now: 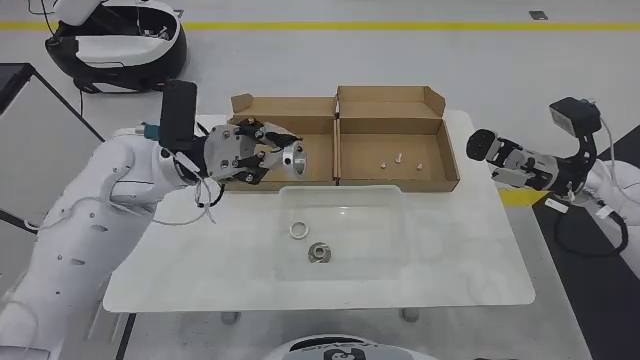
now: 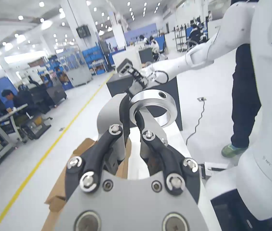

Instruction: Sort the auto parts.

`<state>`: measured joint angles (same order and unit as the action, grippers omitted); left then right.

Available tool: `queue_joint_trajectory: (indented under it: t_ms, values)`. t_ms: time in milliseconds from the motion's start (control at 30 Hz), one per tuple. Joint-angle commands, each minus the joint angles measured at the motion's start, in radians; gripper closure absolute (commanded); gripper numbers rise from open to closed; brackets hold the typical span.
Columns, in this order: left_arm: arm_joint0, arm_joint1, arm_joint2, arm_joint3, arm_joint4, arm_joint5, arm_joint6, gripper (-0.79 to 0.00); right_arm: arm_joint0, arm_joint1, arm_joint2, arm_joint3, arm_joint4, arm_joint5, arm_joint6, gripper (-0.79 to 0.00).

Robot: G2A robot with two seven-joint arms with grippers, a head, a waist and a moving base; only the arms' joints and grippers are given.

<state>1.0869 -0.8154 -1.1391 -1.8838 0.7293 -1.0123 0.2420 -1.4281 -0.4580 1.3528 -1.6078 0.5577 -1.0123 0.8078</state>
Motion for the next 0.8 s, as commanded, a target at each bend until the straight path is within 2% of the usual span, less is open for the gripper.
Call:
queue_joint_trajectory:
  t_ms: [0,67,100,233,767]
  values:
    - [-0.001,0.010,0.020,0.013,0.115,0.000,0.266,0.000,0.000,0.000,0.000,0.000,0.000,0.000,0.000,-0.785]
    - [-0.008,0.022,0.040,0.032,0.245,0.000,0.494,0.000,0.000,0.000,0.000,0.000,0.000,0.000,0.000,-0.785]
    - [-0.012,0.029,0.050,0.048,0.313,0.000,0.566,0.000,0.000,0.000,0.000,0.000,0.000,0.000,0.000,-0.785]
    - [-0.018,0.034,0.020,0.029,0.291,0.000,0.566,0.000,0.000,0.000,0.000,0.000,0.000,0.000,0.000,-0.785]
    - [-0.018,0.034,0.020,0.029,0.291,0.000,0.566,0.000,0.000,0.000,0.000,0.000,0.000,0.000,0.000,-0.785]
